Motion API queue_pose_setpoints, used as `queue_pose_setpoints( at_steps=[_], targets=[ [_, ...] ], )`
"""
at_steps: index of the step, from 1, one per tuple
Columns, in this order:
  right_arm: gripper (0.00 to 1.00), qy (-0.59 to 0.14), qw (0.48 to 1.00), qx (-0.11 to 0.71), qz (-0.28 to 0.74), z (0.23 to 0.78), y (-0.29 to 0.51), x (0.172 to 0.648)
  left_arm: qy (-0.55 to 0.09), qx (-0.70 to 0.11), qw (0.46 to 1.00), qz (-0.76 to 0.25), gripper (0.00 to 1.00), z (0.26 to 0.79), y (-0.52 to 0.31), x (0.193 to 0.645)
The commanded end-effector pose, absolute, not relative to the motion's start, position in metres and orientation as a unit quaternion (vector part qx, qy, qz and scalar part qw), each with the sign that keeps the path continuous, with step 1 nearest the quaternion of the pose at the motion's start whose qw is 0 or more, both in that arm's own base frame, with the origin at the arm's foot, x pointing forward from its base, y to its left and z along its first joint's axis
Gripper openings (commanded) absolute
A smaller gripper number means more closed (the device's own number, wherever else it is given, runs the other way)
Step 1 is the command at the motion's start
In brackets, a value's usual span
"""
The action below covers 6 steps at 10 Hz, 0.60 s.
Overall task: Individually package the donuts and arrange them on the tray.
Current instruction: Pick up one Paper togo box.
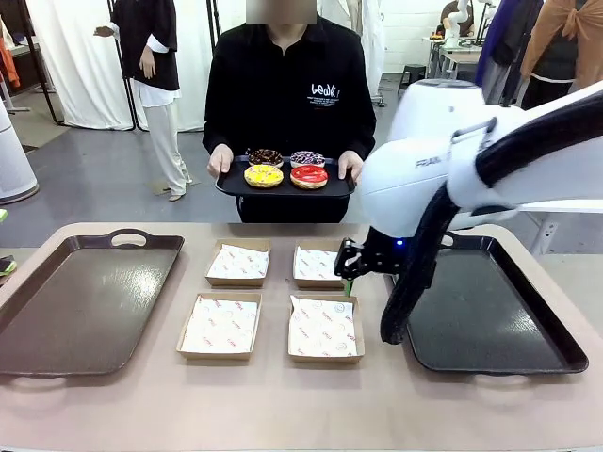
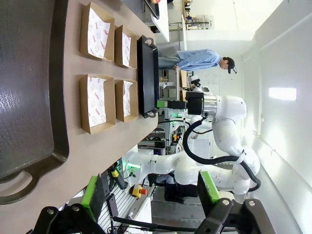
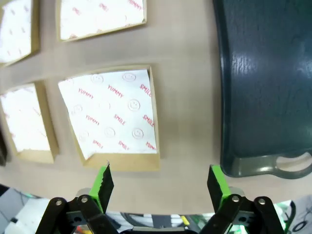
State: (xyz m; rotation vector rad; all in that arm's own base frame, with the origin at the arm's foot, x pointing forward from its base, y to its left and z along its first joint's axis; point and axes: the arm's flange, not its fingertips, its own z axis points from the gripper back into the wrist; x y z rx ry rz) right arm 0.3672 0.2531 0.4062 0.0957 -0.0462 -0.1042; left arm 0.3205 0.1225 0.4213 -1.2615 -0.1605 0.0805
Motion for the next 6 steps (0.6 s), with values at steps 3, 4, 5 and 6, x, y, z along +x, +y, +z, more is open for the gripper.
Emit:
queue_pose_setpoints(
  at_steps=[3, 4, 5, 6],
  targets=[
    [1.0, -0.045, 0.999, 0.021, -0.007, 0.379, 0.278, 0.388, -0.08, -0.596, 0.798, 0.036, 1.0, 0.423, 0.124, 0.32],
    [1.0, -0.057, 0.998, 0.02, -0.006, 0.369, 0.279, 0.389, -0.08, -0.596, 0.798, 0.036, 1.0, 0.423, 0.124, 0.32],
    [1.0, -0.079, 0.997, 0.025, -0.001, 0.36, 0.282, 0.388, -0.08, -0.596, 0.798, 0.036, 1.0, 0.423, 0.124, 0.32],
    [1.0, -0.092, 0.995, 0.026, 0.006, 0.35, 0.285, 0.386, -0.08, -0.596, 0.798, 0.036, 1.0, 0.423, 0.124, 0.32]
  ],
)
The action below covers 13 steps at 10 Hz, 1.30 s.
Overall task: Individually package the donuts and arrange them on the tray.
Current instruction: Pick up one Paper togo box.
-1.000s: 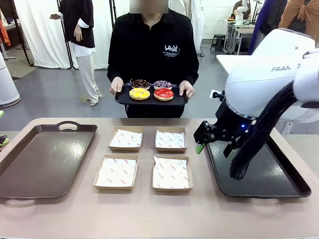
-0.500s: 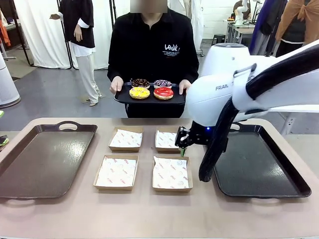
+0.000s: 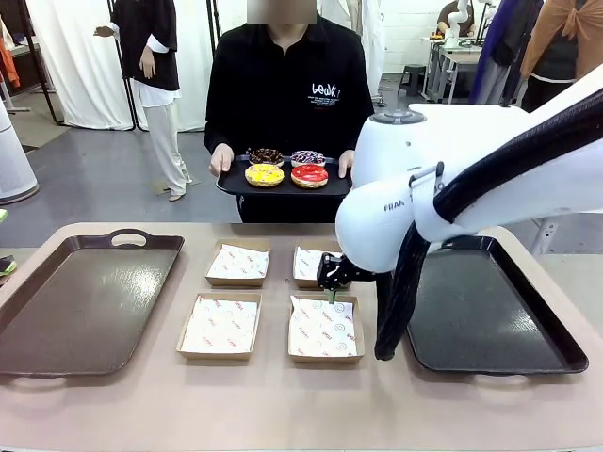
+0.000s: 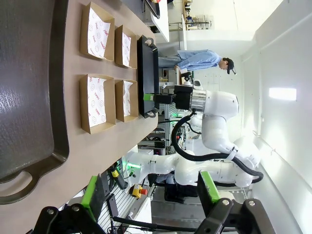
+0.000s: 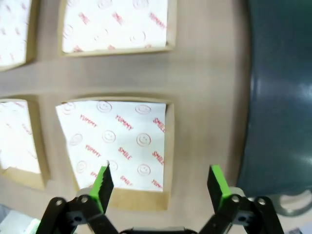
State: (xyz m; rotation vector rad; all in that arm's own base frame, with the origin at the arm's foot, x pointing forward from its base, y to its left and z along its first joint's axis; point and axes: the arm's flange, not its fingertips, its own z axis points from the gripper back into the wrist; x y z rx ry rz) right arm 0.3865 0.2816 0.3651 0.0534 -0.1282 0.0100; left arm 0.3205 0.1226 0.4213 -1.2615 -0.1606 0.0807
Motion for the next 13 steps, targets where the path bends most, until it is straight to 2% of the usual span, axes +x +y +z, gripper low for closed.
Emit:
queue_pose_setpoints(
  at_steps=[1, 9, 10, 11, 12, 13],
  targets=[
    [1.0, -0.096, 0.995, 0.016, 0.005, 0.341, 0.286, 0.385, -0.08, -0.596, 0.798, 0.036, 1.0, 0.423, 0.124, 0.32],
    [1.0, -0.104, 0.994, 0.021, 0.024, 0.307, 0.283, 0.371, -0.08, -0.596, 0.798, 0.036, 1.0, 0.423, 0.124, 0.32],
    [0.6, -0.109, 0.993, 0.024, 0.03, 0.306, 0.282, 0.371, -0.08, -0.596, 0.798, 0.036, 1.0, 0.423, 0.124, 0.32],
    [0.41, -0.103, 0.994, 0.026, 0.025, 0.306, 0.282, 0.372, -0.08, -0.596, 0.798, 0.036, 1.0, 0.423, 0.124, 0.32],
    [0.01, -0.103, 0.994, 0.027, 0.025, 0.306, 0.282, 0.372, -0.08, -0.596, 0.798, 0.036, 1.0, 0.423, 0.124, 0.32],
    [0.0, -0.103, 0.994, 0.026, 0.025, 0.307, 0.282, 0.372, -0.08, -0.596, 0.798, 0.036, 1.0, 0.423, 0.124, 0.32]
  ],
)
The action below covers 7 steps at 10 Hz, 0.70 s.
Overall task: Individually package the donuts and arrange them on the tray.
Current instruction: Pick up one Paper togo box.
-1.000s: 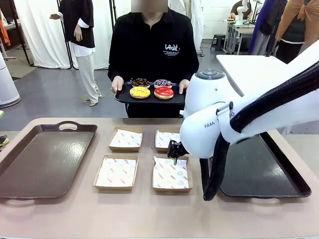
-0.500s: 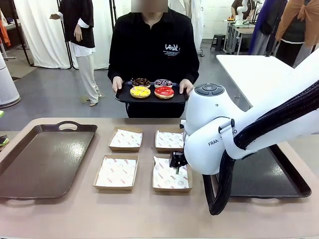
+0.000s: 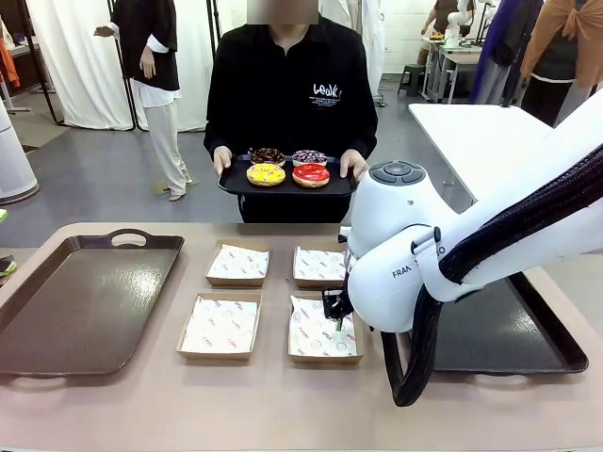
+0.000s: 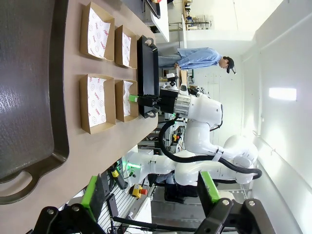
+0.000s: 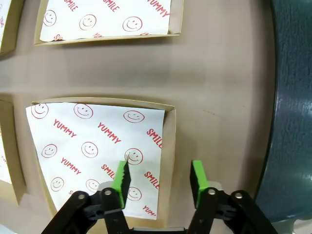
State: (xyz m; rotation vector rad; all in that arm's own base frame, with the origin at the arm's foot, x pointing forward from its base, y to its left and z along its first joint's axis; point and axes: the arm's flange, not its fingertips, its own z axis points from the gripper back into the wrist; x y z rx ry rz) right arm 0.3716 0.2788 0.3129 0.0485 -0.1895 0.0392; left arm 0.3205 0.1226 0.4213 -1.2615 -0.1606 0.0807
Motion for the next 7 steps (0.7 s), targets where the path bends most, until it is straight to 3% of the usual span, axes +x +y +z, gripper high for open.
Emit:
queue_pose_setpoints(
  at_steps=[1, 3, 7],
  targets=[
    [0.0, -0.103, 0.994, 0.026, 0.025, 0.3068, 0.2815, 0.3727, -0.08, -0.596, 0.798, 0.036, 1.0, 0.4226, 0.1241, 0.3203],
    [0.03, -0.107, 0.994, 0.026, 0.022, 0.3085, 0.2809, 0.3724, -0.08, -0.596, 0.798, 0.036, 1.0, 0.4226, 0.1241, 0.3203],
    [0.0, -0.112, 0.993, 0.024, 0.01, 0.3128, 0.2792, 0.3723, -0.08, -0.596, 0.798, 0.036, 1.0, 0.4226, 0.1241, 0.3203]
  ],
)
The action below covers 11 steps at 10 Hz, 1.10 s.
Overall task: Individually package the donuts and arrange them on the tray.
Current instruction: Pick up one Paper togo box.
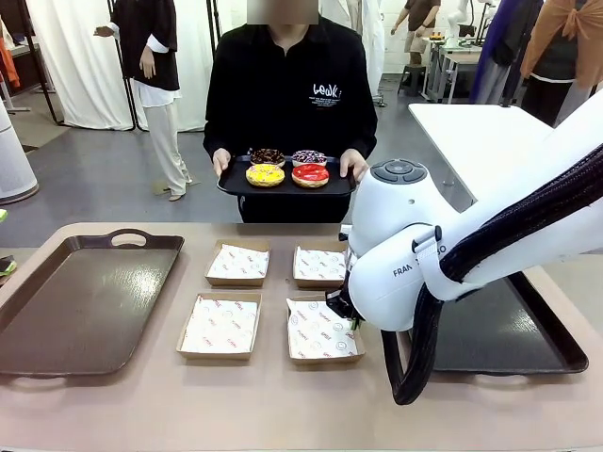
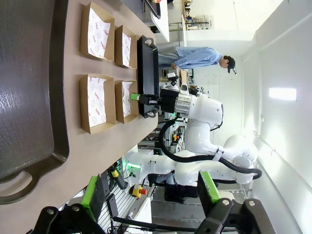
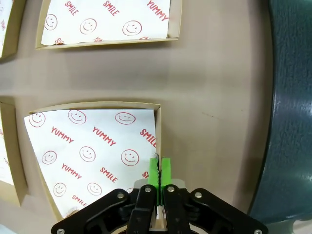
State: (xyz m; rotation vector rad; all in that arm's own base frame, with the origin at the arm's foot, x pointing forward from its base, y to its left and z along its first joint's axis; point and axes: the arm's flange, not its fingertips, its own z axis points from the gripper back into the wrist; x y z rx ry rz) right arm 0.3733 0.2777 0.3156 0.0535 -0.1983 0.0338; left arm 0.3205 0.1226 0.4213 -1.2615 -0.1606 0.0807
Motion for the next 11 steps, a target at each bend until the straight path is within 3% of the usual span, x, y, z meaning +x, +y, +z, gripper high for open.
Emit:
queue_pose_setpoints(
  at_steps=[1, 5, 11],
  targets=[
    [0.0, -0.113, 0.993, 0.026, 0.001, 0.318, 0.278, 0.371, -0.08, -0.596, 0.798, 0.036, 1.0, 0.423, 0.124, 0.32],
    [0.0, -0.075, 0.996, 0.035, -0.019, 0.411, 0.283, 0.352, -0.08, -0.596, 0.798, 0.036, 1.0, 0.423, 0.124, 0.32],
    [0.0, -0.034, 0.999, -0.006, 0.005, 0.538, 0.294, 0.427, -0.08, -0.596, 0.798, 0.036, 1.0, 0.423, 0.124, 0.32]
  ],
)
